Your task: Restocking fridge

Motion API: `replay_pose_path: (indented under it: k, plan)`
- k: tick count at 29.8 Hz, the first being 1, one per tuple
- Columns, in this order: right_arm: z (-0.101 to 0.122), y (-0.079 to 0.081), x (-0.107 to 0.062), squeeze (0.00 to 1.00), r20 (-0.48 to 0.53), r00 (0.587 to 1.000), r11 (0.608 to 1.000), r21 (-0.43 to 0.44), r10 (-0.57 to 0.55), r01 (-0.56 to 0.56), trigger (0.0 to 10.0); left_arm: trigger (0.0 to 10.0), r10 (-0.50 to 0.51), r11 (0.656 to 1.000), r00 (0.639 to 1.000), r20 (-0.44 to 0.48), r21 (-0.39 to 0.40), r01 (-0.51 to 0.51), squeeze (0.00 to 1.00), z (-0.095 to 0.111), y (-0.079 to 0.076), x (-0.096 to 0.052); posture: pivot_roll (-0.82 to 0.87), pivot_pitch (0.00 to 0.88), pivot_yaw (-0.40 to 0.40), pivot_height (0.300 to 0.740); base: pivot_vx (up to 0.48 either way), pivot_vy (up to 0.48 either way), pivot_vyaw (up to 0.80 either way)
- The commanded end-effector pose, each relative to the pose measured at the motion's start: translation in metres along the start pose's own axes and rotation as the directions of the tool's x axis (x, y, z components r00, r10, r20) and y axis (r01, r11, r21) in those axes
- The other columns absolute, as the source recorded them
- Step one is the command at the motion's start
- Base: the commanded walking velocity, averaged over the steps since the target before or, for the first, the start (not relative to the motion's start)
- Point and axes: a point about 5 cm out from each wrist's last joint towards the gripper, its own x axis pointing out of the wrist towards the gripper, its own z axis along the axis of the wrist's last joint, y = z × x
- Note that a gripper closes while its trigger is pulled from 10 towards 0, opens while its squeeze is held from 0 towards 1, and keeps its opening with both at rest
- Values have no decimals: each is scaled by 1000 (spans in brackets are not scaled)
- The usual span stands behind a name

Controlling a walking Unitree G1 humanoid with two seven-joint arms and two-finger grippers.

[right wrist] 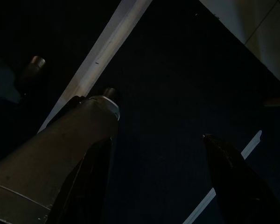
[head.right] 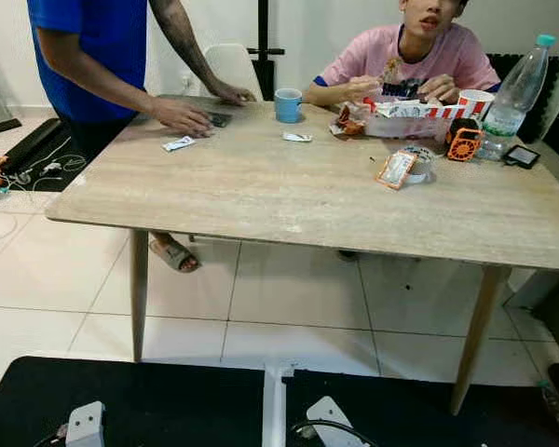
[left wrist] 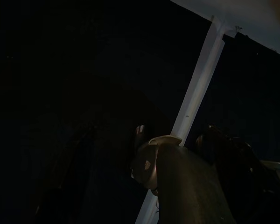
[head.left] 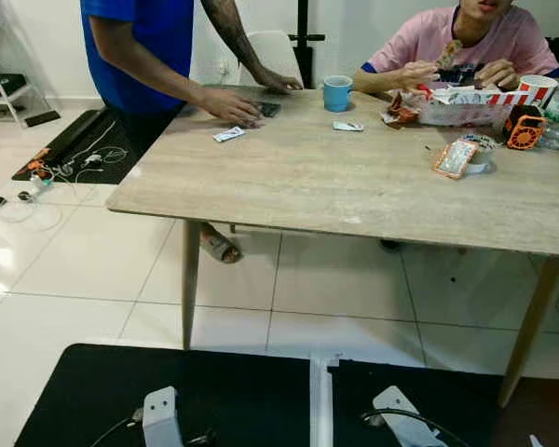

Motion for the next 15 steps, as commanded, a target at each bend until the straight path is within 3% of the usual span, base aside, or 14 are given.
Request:
replay_pose_path:
  k: [1,15]
  plan:
    - [0,2,0,0,-2,1000,1000,30,3,-3,10000,10000,12,1000,1000,-19,-2,-12,0,-5,5,-2,21,0,17,740,0,0,0]
    - [3,5,0,0,3,1000,999,40,1,-2,10000,10000,6,1000,1000,-6,-15,-6,0,-1,2,-1,2,0,16,740,0,0,0]
